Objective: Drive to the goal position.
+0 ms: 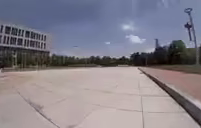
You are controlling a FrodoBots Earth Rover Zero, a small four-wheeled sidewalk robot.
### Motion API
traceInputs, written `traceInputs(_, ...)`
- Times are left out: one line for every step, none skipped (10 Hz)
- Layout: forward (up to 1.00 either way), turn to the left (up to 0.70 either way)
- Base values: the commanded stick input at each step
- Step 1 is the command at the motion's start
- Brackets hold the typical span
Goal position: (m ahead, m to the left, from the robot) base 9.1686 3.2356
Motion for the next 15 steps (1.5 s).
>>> traceInputs(0.7, -0.35)
traceInputs(0.7, -0.35)
traceInputs(0.7, -0.35)
traceInputs(0.7, -0.35)
traceInputs(0.7, -0.35)
traceInputs(0.7, -0.35)
traceInputs(0.7, -0.35)
traceInputs(0.7, -0.35)
traceInputs(0.7, 0.0)
traceInputs(0.7, 0.0)
traceInputs(0.7, 0.0)
traceInputs(0.7, 0.0)
traceInputs(0.7, 0.0)
traceInputs(0.7, 0.05)
traceInputs(0.7, 0.35)
